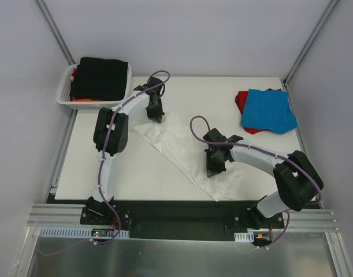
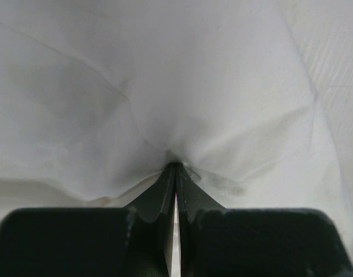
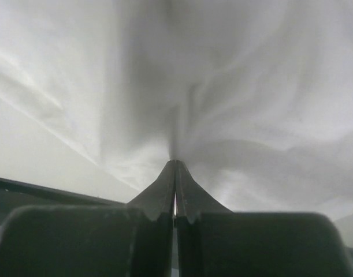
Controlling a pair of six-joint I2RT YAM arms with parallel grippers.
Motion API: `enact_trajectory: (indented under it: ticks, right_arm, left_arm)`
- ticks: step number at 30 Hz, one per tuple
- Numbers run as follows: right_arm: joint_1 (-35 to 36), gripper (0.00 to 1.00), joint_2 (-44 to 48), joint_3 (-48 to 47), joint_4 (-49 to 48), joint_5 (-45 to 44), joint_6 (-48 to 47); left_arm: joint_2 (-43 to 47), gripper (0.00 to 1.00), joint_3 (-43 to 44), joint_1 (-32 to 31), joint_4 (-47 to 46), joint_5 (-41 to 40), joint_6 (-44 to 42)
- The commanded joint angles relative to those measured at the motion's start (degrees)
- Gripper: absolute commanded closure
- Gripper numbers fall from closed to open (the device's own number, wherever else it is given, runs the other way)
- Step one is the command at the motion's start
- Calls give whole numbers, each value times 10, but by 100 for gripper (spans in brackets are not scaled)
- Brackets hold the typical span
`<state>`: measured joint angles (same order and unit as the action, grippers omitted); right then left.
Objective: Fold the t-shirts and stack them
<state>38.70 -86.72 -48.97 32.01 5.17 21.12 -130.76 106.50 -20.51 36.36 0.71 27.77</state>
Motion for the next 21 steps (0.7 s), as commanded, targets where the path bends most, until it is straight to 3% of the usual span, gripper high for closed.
enact_trajectory:
  ticks: [1, 11, 16, 21]
  right_arm:
    - [30, 99, 30, -36, 81, -39, 69]
    - [117, 99, 32, -83, 137, -78, 116]
    - [80, 99, 44, -60, 146, -102, 81]
    - [61, 99, 54, -36, 140, -95, 68]
  left_arm:
    - [-58, 100, 30, 7, 25, 10, -19]
    - [-92, 100, 97, 8, 42, 20, -25]
    - [-92, 100, 101, 8, 43, 21, -33]
    - [-151, 100, 206, 14, 97, 47, -40]
